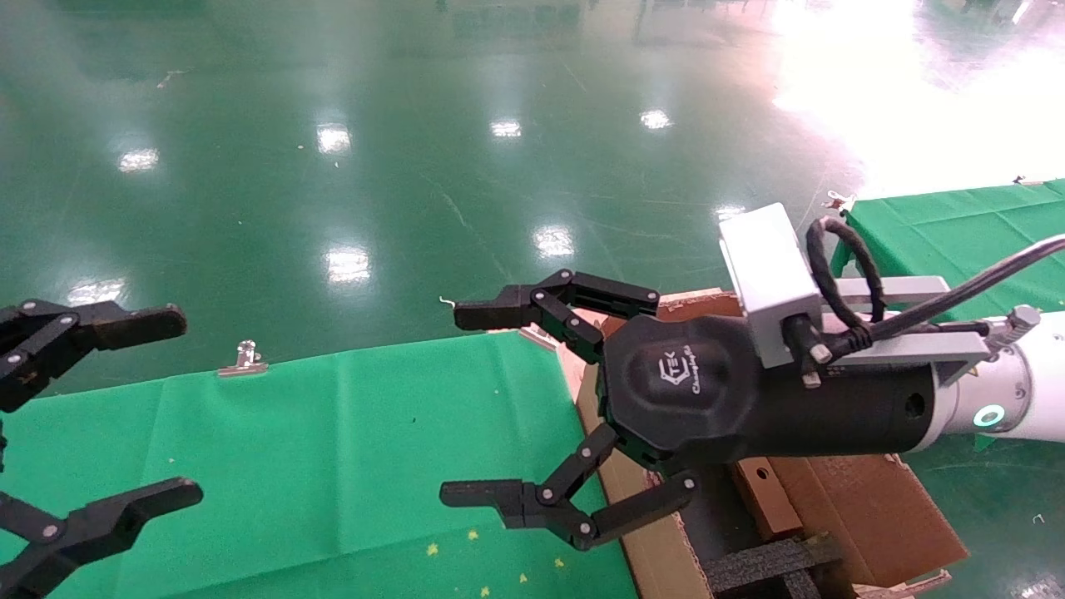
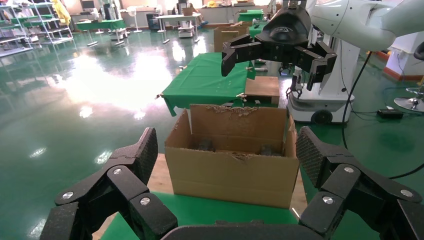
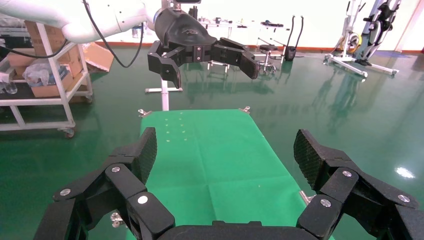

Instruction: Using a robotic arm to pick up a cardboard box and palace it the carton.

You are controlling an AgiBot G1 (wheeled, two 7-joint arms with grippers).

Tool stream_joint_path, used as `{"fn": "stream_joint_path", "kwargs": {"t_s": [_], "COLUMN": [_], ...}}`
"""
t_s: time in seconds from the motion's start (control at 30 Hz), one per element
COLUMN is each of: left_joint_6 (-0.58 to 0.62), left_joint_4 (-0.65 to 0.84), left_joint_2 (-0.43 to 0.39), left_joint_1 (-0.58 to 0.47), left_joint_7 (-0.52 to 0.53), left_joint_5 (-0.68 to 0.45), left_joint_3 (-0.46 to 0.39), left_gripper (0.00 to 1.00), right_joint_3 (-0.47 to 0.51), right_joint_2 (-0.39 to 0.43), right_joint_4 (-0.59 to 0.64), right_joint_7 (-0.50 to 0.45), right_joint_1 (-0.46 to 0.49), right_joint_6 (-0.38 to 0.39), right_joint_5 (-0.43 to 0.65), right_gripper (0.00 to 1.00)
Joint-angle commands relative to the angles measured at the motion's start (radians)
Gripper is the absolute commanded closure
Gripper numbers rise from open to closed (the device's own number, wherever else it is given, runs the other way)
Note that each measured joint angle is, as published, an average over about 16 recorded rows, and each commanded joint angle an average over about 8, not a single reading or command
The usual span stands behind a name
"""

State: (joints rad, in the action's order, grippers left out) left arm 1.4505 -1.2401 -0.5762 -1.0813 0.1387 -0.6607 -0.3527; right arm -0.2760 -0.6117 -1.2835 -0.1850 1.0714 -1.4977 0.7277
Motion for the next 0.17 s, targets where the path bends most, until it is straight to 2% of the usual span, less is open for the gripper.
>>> {"fn": "stream_joint_path", "kwargs": {"t_s": [0.03, 0.17], "left_joint_6": [0.0, 0.0], "left_joint_4": [0.0, 0.0], "left_joint_2": [0.0, 0.0], "left_joint_1": [0.0, 0.0], "left_joint_7": [0.0, 0.0], "left_joint_5": [0.0, 0.0], "left_joint_3": [0.0, 0.0], "left_gripper": [0.0, 0.0], "right_joint_3": [-0.001, -0.001], "right_joint_2": [0.0, 0.0], "right_joint_4": [0.0, 0.0], "right_joint_7": [-0.001, -0.001], "right_joint_1": [0.001, 0.001], "right_joint_6": [0.001, 0.001], "right_joint_5": [0.001, 0.001], "right_gripper": [0.0, 0.0]}}
